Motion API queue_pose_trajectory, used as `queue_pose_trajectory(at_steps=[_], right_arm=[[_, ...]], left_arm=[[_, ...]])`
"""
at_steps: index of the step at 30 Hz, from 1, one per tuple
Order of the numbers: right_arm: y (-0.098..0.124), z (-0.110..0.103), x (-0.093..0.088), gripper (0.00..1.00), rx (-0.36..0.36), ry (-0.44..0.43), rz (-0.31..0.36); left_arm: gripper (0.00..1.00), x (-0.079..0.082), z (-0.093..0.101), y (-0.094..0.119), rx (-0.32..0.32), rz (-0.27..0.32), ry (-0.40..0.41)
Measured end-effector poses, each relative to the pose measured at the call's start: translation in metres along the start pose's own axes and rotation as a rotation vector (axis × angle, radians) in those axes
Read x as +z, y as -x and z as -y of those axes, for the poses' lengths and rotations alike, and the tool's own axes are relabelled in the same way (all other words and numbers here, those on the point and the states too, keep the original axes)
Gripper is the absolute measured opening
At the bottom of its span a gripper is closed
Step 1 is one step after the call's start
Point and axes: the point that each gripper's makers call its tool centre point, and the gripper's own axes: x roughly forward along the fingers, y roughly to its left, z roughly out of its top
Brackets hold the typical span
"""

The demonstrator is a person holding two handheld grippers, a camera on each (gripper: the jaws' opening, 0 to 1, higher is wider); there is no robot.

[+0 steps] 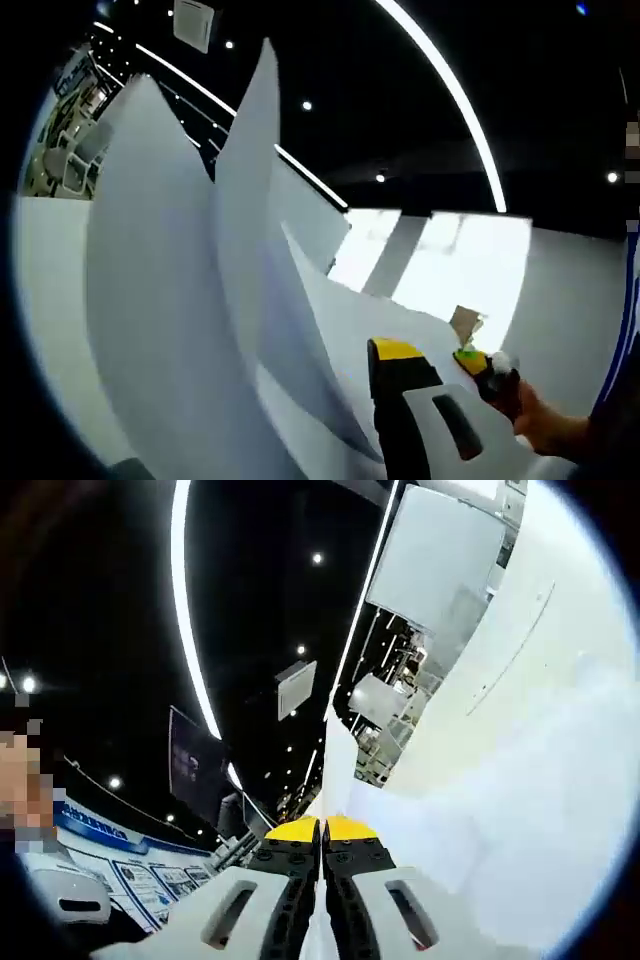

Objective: Organize the stack of printing papers by aligning and flattening the scattered papers on the table

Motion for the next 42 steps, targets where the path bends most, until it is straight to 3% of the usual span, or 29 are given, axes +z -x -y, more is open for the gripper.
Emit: queue_pose_trajectory(at_steps=[25, 27, 34, 42], right_arm=[[-0.01, 0.005, -0.038, 0.0, -0.024, 0.001, -0.169], [-0.011, 0.004, -0.051, 0.0, -0.027, 0.039, -0.233], [-0.011, 0.002, -0.06, 0.0, -0.017, 0.046, -0.28], [-0.01, 0.0, -0.087, 0.0, -0.015, 0.161, -0.413]], left_arm=[[0.23, 0.001, -0.001, -0.002, 0.003, -0.001, -0.004], [0.23, 0.001, -0.001, -0.002, 0.002, 0.0, -0.002], [0.23, 0.001, 0.0, -0.001, 0.004, 0.0, -0.001], [0.22, 0.001, -0.001, -0.001, 0.005, 0.0, -0.002]])
